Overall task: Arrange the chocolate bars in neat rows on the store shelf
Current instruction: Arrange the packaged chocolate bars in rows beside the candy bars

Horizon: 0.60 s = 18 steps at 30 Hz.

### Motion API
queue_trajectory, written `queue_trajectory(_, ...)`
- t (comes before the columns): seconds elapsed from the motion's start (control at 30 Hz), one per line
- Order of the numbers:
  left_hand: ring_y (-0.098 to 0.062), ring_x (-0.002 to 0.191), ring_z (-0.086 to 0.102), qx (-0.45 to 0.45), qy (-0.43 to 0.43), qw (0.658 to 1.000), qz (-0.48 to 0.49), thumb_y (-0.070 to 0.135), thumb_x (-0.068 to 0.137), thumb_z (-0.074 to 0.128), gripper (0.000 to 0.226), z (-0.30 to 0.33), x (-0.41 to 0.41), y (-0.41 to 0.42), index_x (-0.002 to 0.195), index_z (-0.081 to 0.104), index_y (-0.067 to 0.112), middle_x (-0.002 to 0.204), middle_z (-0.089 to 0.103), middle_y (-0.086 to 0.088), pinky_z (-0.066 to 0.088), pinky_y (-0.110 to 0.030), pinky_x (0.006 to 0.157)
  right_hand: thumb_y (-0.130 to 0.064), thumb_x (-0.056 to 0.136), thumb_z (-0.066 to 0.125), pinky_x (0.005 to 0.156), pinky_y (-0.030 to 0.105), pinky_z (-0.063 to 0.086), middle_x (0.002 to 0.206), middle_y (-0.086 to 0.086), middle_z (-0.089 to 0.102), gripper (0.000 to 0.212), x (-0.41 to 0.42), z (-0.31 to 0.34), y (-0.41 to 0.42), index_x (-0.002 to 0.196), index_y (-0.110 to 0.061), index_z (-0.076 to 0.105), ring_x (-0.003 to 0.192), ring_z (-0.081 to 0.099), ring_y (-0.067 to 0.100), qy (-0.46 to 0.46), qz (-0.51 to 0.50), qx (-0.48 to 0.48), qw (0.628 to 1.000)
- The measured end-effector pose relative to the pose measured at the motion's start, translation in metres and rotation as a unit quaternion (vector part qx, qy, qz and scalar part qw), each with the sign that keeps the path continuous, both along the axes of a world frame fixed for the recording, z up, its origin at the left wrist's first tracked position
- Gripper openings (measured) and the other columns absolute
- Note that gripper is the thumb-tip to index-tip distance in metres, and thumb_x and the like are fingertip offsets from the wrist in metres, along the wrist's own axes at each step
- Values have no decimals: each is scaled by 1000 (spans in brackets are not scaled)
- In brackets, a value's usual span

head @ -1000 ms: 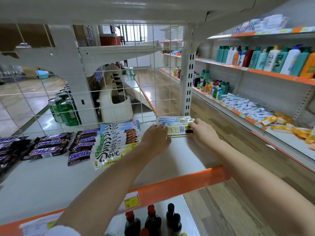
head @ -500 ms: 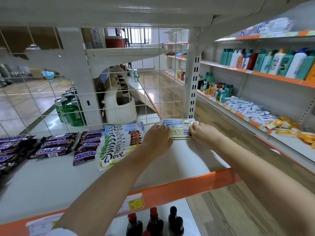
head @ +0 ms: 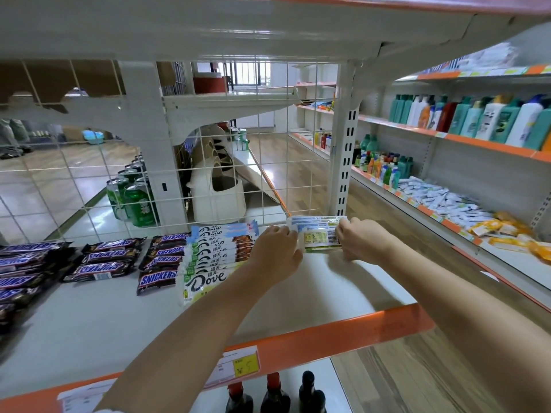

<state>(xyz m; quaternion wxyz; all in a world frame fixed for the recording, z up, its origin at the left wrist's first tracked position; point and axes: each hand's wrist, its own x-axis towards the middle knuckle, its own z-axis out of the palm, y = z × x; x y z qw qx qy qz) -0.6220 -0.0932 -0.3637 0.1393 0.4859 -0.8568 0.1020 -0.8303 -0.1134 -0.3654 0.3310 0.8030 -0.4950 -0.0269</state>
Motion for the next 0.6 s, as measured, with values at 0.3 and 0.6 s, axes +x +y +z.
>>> queue_trajectory(0.3, -25, 124, 42, -35, -20, 999, 17, 35, 95, 41, 50, 7, 14, 13, 135, 39, 5, 133, 49, -10, 33, -33, 107, -12, 87, 47, 61, 29, 38, 112, 18, 54, 29, 27, 25, 19, 112, 1, 55, 76, 51, 21, 30, -70, 16, 997)
queue_trajectory(0.6, -24, 130, 33, -59, 36, 996, 63, 29, 93, 46, 51, 19, 61, 54, 137, 35, 5, 140, 40, -9, 22, -29, 111, -29, 40, 78, 39, 16, 23, 53, 2, 50, 29, 75, 40, 56, 59, -12, 63, 37, 45, 15, 38, -2, -86, 996)
